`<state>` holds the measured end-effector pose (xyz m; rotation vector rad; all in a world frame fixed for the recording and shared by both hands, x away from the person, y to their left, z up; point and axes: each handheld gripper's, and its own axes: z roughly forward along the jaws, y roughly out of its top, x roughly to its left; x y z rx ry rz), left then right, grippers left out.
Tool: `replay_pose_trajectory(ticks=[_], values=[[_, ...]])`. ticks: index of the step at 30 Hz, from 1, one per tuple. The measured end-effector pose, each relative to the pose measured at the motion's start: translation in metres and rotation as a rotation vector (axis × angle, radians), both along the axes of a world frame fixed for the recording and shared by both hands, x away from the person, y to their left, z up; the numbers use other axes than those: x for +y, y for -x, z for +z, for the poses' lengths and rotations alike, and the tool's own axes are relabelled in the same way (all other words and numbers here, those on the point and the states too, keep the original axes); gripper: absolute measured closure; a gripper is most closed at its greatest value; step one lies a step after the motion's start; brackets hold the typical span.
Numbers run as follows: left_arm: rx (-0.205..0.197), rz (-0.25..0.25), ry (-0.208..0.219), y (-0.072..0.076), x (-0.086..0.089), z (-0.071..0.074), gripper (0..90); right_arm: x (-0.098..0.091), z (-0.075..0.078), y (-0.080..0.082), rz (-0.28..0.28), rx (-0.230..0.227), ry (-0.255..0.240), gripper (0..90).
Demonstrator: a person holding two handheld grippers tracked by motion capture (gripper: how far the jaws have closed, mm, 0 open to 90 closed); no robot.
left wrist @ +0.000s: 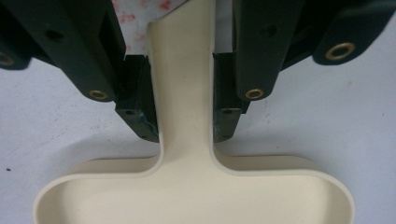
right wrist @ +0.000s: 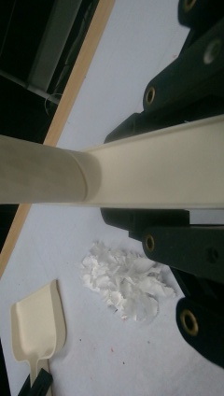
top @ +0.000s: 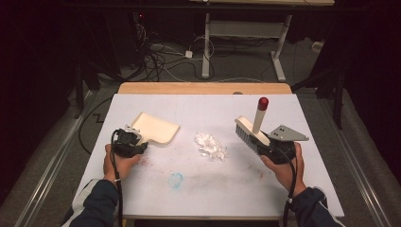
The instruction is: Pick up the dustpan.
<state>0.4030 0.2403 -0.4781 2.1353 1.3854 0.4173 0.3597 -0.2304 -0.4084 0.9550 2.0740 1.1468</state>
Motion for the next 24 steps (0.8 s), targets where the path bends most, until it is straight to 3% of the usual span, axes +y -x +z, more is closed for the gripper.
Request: replay_pose_trajectory(ticks=[15,24], values=[[-0.031,-0.054,-0.027,0.011,0.002,0.023,64.1,-0.002,-0.002,-0.003,0.000,0.000,-0.008,67.7],[-0.031,-0.128,-0.059,0.024,0.000,0.033,64.1,-0.005,-0.003,-0.005,-0.012,-0.012,-0.016,67.7]])
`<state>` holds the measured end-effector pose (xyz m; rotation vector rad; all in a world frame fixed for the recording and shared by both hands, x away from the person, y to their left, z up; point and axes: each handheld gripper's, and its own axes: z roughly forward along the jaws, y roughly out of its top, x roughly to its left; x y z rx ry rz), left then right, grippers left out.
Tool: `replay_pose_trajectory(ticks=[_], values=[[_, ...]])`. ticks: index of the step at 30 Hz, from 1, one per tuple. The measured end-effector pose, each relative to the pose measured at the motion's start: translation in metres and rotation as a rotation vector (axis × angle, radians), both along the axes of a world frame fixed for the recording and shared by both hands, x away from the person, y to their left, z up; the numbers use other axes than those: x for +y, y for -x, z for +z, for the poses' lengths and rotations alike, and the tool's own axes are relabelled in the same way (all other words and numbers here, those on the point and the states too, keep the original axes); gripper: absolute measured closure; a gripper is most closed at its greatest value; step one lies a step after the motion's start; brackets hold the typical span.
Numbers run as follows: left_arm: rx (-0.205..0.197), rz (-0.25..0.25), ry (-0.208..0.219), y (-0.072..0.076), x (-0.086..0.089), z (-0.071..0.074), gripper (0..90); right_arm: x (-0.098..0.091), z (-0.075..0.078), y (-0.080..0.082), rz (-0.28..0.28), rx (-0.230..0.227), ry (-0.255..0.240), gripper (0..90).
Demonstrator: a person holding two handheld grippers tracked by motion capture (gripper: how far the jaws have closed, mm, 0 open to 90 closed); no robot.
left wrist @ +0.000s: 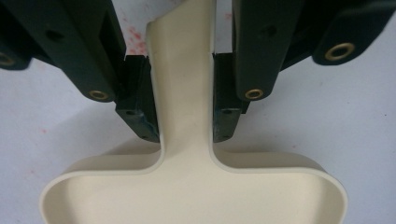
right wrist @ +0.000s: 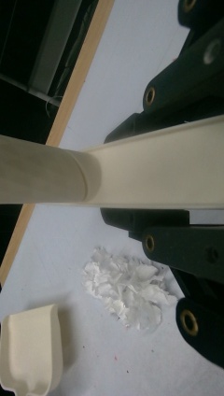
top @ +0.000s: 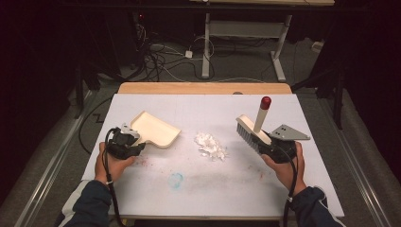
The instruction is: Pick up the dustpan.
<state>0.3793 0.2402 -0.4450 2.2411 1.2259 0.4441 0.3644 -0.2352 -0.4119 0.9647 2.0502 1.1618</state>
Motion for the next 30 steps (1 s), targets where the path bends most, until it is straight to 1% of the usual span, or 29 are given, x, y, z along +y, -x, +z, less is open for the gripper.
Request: replay_pose_trajectory(ticks=[1,4,8,13,14,16,18,23,25,28,30], values=[[0.000,-0.007,-0.002,0.002,-0.001,0.000,64.1,0.000,-0.001,0.000,-0.004,0.007,-0.009,67.7],[0.013,-0.036,-0.013,0.007,-0.002,0.000,64.2,-0.001,-0.002,-0.002,-0.006,0.008,-0.013,67.7],[0.025,-0.079,-0.017,0.014,-0.005,0.000,64.1,-0.002,-0.003,-0.003,-0.013,0.015,-0.015,67.7],[0.032,-0.136,-0.027,0.022,-0.015,0.001,64.1,-0.003,-0.003,-0.003,-0.014,0.014,-0.016,67.7],[0.035,-0.149,-0.030,0.024,-0.017,0.001,64.1,-0.003,-0.003,-0.003,-0.012,0.008,-0.014,67.7],[0.036,-0.175,-0.044,0.029,-0.021,0.001,64.1,-0.004,-0.002,-0.003,-0.012,0.009,-0.019,67.7],[0.044,-0.197,-0.045,0.033,-0.023,0.001,64.1,-0.004,-0.003,-0.004,-0.014,0.011,-0.016,67.7],[0.064,-0.232,-0.048,0.043,-0.026,-0.002,64.0,-0.005,-0.003,-0.005,-0.006,0.006,-0.018,67.7],[0.066,-0.237,-0.047,0.046,-0.027,-0.002,64.1,-0.005,-0.003,-0.005,-0.011,0.010,-0.025,67.7],[0.075,-0.247,-0.045,0.047,-0.028,-0.001,64.0,-0.004,-0.003,-0.005,-0.016,0.014,-0.029,67.7],[0.083,-0.260,-0.041,0.048,-0.029,0.000,64.0,-0.004,-0.003,-0.007,-0.016,0.010,-0.027,67.7]])
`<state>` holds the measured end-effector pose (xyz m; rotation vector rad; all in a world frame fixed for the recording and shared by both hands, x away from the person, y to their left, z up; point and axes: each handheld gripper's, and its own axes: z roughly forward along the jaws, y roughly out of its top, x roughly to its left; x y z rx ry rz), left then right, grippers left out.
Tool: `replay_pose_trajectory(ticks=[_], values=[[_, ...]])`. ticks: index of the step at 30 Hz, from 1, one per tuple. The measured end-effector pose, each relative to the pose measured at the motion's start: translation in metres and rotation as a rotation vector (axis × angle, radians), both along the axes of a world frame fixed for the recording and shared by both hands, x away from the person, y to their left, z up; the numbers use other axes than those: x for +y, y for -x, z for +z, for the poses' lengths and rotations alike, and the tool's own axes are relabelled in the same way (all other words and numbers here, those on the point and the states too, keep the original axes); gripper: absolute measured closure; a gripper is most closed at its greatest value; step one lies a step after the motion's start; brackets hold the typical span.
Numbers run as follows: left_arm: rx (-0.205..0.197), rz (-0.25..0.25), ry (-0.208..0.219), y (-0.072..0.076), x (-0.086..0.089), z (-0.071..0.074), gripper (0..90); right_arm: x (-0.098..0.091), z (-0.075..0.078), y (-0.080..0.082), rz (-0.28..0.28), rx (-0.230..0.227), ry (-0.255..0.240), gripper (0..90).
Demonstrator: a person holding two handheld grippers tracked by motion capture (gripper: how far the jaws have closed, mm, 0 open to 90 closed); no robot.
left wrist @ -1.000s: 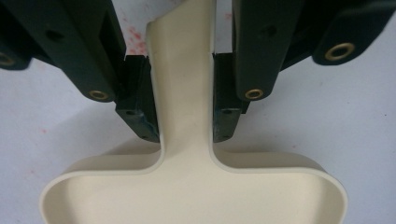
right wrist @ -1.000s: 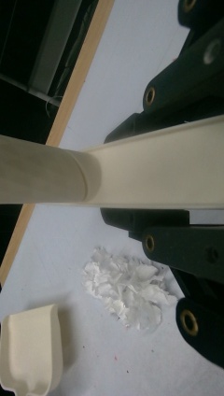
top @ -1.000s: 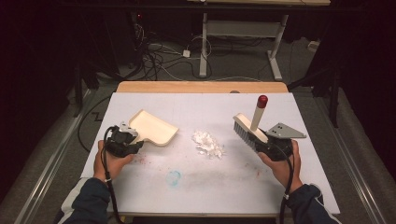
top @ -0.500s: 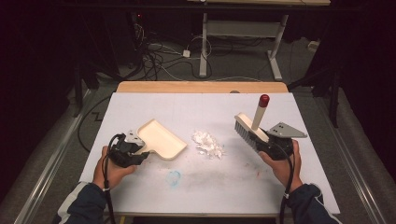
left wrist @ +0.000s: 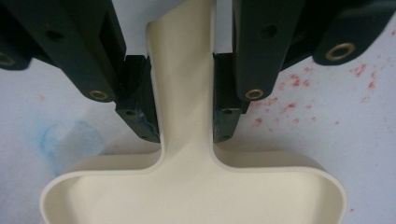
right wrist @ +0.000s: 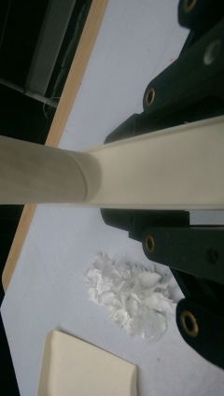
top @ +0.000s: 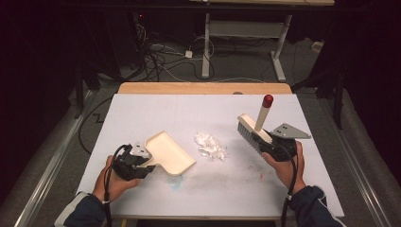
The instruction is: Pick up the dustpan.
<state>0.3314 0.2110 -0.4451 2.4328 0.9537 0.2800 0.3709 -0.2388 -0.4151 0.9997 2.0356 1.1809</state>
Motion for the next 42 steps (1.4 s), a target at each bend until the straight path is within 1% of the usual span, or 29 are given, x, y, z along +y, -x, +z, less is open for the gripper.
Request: replay_pose_trajectory(ticks=[3,7,11,14,15,16,17,18,19,20,21,24,26,30,32,34,38,42], values=[[0.006,-0.022,0.001,0.000,-0.003,0.000,64.0,0.000,0.002,-0.002,-0.005,-0.004,-0.007,67.7],[0.012,-0.034,0.001,0.000,-0.006,-0.001,64.0,0.001,0.003,-0.003,-0.016,-0.003,-0.020,67.7],[0.013,-0.047,-0.004,0.001,-0.009,-0.001,64.0,0.000,0.007,-0.007,-0.024,-0.023,-0.033,67.7],[0.013,-0.052,-0.008,0.002,-0.012,-0.002,64.0,-0.001,0.012,-0.014,-0.037,-0.040,-0.058,67.7],[0.015,-0.053,-0.005,0.002,-0.012,-0.002,63.9,0.001,0.013,-0.021,-0.052,-0.046,-0.086,67.7],[0.015,-0.058,-0.005,0.003,-0.012,-0.002,63.9,0.001,0.013,-0.021,-0.052,-0.046,-0.086,67.7],[0.019,-0.057,-0.004,0.003,-0.012,-0.003,64.0,0.005,0.012,-0.027,-0.062,-0.044,-0.111,67.7],[0.019,-0.056,-0.003,0.003,-0.012,-0.003,64.0,0.005,0.012,-0.027,-0.062,-0.044,-0.111,67.7],[0.020,-0.055,-0.001,0.003,-0.012,-0.004,63.9,0.007,0.010,-0.031,-0.063,-0.042,-0.114,67.7],[0.020,-0.055,0.000,0.003,-0.012,-0.004,63.9,0.015,0.006,-0.037,-0.072,-0.035,-0.119,67.7],[0.018,-0.056,0.002,0.003,-0.011,-0.004,63.9,0.015,0.006,-0.037,-0.072,-0.035,-0.119,67.7],[0.021,-0.056,0.000,0.002,-0.011,-0.005,64.0,0.028,-0.002,-0.046,-0.072,-0.033,-0.118,67.7],[0.024,-0.057,0.003,0.002,-0.011,-0.005,63.9,0.037,-0.007,-0.051,-0.068,-0.023,-0.116,67.7],[0.028,-0.061,0.000,0.003,-0.012,-0.006,63.9,0.056,-0.016,-0.056,-0.047,-0.010,-0.083,67.7],[0.028,-0.063,-0.002,0.003,-0.013,-0.007,63.9,0.062,-0.021,-0.058,-0.041,0.014,-0.086,67.7],[0.029,-0.064,0.000,0.002,-0.013,-0.007,63.9,0.068,-0.026,-0.060,-0.037,0.021,-0.065,67.7],[0.030,-0.069,-0.004,0.002,-0.015,-0.007,63.9,0.074,-0.035,-0.062,-0.035,0.051,-0.041,67.7],[0.028,-0.070,-0.004,0.003,-0.015,-0.008,63.9,0.078,-0.036,-0.061,-0.022,0.040,-0.019,67.7]])
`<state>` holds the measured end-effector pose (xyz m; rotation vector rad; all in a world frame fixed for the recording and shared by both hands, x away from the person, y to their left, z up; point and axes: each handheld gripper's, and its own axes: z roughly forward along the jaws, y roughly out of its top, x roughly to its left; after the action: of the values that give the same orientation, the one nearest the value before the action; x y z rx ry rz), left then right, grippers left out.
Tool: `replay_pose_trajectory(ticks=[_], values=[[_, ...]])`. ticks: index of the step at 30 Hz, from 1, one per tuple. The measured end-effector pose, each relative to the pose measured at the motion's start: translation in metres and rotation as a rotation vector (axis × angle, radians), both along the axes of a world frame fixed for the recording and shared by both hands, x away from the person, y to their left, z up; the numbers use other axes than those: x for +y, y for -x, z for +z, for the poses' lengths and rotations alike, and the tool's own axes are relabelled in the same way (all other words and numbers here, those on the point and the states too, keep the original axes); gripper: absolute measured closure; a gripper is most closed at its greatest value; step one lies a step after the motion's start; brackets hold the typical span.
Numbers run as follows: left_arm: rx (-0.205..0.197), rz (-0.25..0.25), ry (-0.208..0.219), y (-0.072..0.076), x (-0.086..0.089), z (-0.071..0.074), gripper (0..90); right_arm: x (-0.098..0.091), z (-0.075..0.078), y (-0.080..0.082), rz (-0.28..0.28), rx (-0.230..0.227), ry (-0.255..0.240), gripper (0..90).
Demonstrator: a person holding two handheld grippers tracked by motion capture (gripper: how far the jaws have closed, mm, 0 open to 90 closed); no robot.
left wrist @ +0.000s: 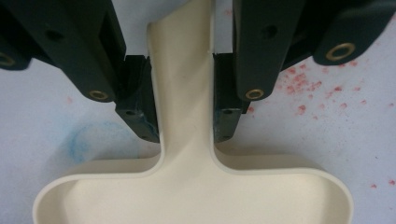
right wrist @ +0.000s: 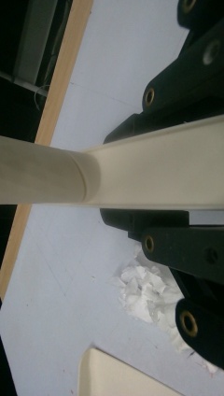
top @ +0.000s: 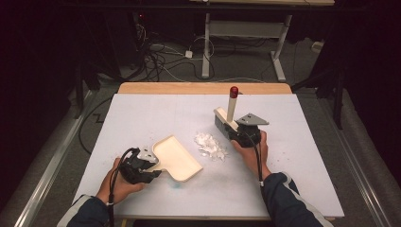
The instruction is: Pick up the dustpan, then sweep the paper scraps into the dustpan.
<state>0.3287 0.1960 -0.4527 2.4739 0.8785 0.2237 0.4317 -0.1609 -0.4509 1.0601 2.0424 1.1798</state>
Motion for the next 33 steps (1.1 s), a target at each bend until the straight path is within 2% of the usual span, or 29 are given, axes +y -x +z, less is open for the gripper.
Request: replay_pose_trajectory(ticks=[4,6,14,20,33], values=[[0.000,-0.002,0.002,-0.0003,0.0006,-0.0002,63.9,0.0023,0.0003,0.0009,0.024,0.006,0.012,67.6],[0.003,-0.003,-0.001,-0.0005,0.0006,-0.0005,63.9,0.0021,0.0006,0.0013,0.033,0.029,-0.007,67.7],[0.001,-0.001,-0.002,0.0001,0.0004,-0.0006,63.9,0.0006,0.0009,0.0023,0.053,0.041,-0.007,67.6],[0.002,-0.001,-0.003,-0.0001,0.0002,-0.0006,63.9,-0.0031,0.0013,0.0019,0.050,0.049,-0.017,67.7],[0.000,0.000,-0.009,0.0005,-0.0009,-0.0001,63.8,-0.0023,0.0018,0.0053,0.068,0.054,-0.001,67.5]])
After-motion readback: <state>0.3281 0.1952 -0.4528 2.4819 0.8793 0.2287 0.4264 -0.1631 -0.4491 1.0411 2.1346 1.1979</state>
